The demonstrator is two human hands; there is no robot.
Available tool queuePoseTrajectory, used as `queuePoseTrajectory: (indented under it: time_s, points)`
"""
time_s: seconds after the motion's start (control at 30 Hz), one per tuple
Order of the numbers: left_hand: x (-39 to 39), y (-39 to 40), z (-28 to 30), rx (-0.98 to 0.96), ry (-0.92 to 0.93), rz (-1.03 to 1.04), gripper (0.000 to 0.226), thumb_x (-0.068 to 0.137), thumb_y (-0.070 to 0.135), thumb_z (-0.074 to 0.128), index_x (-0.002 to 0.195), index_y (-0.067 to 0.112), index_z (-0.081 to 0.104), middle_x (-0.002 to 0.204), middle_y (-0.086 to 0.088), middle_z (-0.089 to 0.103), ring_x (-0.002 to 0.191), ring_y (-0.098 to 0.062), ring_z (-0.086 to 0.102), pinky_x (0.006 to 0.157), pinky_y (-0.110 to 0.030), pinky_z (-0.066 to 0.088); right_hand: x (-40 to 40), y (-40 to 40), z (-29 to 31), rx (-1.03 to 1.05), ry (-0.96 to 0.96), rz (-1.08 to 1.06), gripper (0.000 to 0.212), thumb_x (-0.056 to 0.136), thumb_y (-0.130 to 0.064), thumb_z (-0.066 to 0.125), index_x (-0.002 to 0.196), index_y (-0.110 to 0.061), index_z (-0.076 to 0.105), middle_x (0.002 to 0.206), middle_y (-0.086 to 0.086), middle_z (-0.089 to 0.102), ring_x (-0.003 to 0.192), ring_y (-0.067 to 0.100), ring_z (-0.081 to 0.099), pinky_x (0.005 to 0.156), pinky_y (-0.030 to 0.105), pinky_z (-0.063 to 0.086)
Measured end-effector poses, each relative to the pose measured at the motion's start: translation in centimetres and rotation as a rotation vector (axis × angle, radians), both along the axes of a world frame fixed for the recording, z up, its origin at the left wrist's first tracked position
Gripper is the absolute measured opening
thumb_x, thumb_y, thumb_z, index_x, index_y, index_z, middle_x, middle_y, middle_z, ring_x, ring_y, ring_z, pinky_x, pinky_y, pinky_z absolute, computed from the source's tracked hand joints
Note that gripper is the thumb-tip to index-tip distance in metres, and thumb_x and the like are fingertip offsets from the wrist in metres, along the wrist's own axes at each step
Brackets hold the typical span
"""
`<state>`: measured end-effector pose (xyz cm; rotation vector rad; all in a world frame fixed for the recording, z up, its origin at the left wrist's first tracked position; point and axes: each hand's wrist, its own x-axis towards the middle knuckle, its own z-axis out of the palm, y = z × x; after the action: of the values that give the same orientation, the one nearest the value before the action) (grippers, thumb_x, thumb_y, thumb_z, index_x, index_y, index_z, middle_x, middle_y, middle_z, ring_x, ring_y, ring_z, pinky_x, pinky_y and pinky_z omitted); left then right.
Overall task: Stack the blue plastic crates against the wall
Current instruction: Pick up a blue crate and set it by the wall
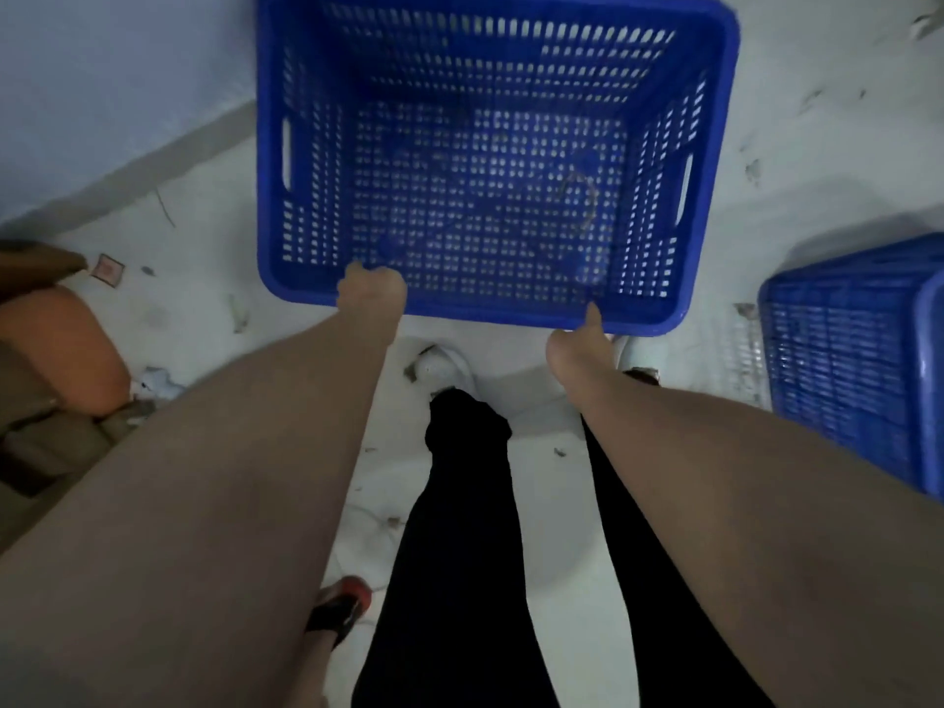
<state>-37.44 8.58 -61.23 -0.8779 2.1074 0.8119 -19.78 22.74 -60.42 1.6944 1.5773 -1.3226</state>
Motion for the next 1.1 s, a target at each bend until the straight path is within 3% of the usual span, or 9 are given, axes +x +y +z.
queuePoseTrajectory:
  time_s: [0.07,0.2,0.27,0.33,0.47,0.6,0.73,0.93,1.1]
  points:
    - [-0.3,0.2,-2.2,-0.054,-0.048,-0.195,0.051,0.098,0.024,0.038,0.148,0.016,0.034,0.135,-0.012,0.053,0.113,-0.031,0.058,0.096,-0.042,0.049,-0.3,0.3,-2.3,-0.007,-0.027,0.019,0.064,0.097,-0.018,0.039,0.155,-0.034,0.016,0.106,-0.004,0.051,0.076,0.018,0.053,0.074,0.035,0.044]
    - [0.3,1.3,-4.7,-0.078,-0.245,-0.485,0.044,0.1,0.025,0.036,0.138,0.006,0.047,0.125,-0.018,0.059,0.109,-0.037,0.058,0.099,-0.044,0.043,-1.5,1.8,-5.5,-0.031,-0.123,0.023,0.049,0.096,-0.02,0.04,0.145,-0.016,0.039,0.116,0.006,0.057,0.083,0.022,0.054,0.071,0.033,0.047]
    - [0.5,1.2,-5.4,-0.109,-0.388,-0.784,0.035,0.1,0.03,0.034,0.115,0.009,0.058,0.122,-0.017,0.06,0.111,-0.035,0.055,0.119,-0.054,0.014,-2.0,2.3,-6.3,-0.017,-0.177,0.038,0.042,0.095,-0.021,0.042,0.135,-0.008,0.046,0.123,0.01,0.056,0.083,0.023,0.052,0.072,0.031,0.042]
    - [0.7,0.7,-5.8,-0.12,-0.412,-1.078,0.032,0.098,0.039,0.038,0.119,0.025,0.058,0.124,-0.007,0.059,0.117,-0.028,0.053,0.12,-0.055,-0.006,-2.4,2.8,-6.6,0.005,-0.196,0.068,0.032,0.093,-0.02,0.043,0.122,-0.008,0.05,0.113,0.008,0.054,0.073,0.018,0.048,0.07,0.031,0.041]
    - [-0.5,0.3,-5.5,-0.116,-0.326,-1.558,0.068,0.091,0.026,0.058,0.152,0.031,0.027,0.154,-0.002,0.037,0.14,-0.026,0.038,0.118,-0.045,0.024,-3.8,4.4,-6.7,0.023,-0.198,0.109,0.039,0.091,-0.02,0.047,0.125,-0.003,0.051,0.109,0.007,0.055,0.068,0.016,0.047,0.067,0.03,0.04]
    - [-2.2,1.8,-5.6,-0.13,-0.311,-1.623,0.077,0.092,0.003,0.051,0.155,0.031,0.018,0.157,-0.005,0.03,0.141,-0.029,0.035,0.111,-0.044,0.037,-6.2,7.5,-6.3,0.084,-0.134,0.147,0.047,0.088,-0.019,0.049,0.133,-0.007,0.047,0.12,0.01,0.057,0.086,0.025,0.053,0.072,0.031,0.043]
    - [-2.9,3.3,-6.5,-0.152,-0.098,-1.734,0.07,0.094,0.01,0.048,0.154,0.029,0.017,0.157,-0.004,0.031,0.138,-0.026,0.039,0.109,-0.04,0.039,-9.3,11.8,-6.3,0.16,-0.041,0.16,0.046,0.087,-0.018,0.051,0.132,-0.008,0.046,0.107,0.006,0.051,0.082,0.023,0.053,0.073,0.033,0.045]
    - [-3.0,7.1,-6.8,-0.198,0.083,-1.739,0.06,0.09,0.012,0.058,0.144,0.02,0.031,0.148,-0.007,0.038,0.134,-0.029,0.042,0.105,-0.041,0.041,-13.0,18.1,-5.8,0.283,0.077,0.191,0.051,0.091,-0.016,0.054,0.14,-0.01,0.042,0.123,0.01,0.052,0.103,0.029,0.053,0.086,0.036,0.047]
    - [-3.4,7.0,-7.2,-0.228,0.028,-1.741,0.052,0.092,0.024,0.06,0.139,0.025,0.039,0.144,-0.003,0.044,0.129,-0.027,0.048,0.099,-0.042,0.045,-11.9,17.6,-6.2,0.233,0.08,0.179,0.051,0.091,-0.013,0.048,0.141,-0.013,0.04,0.112,0.003,0.047,0.08,0.017,0.054,0.065,0.03,0.047]
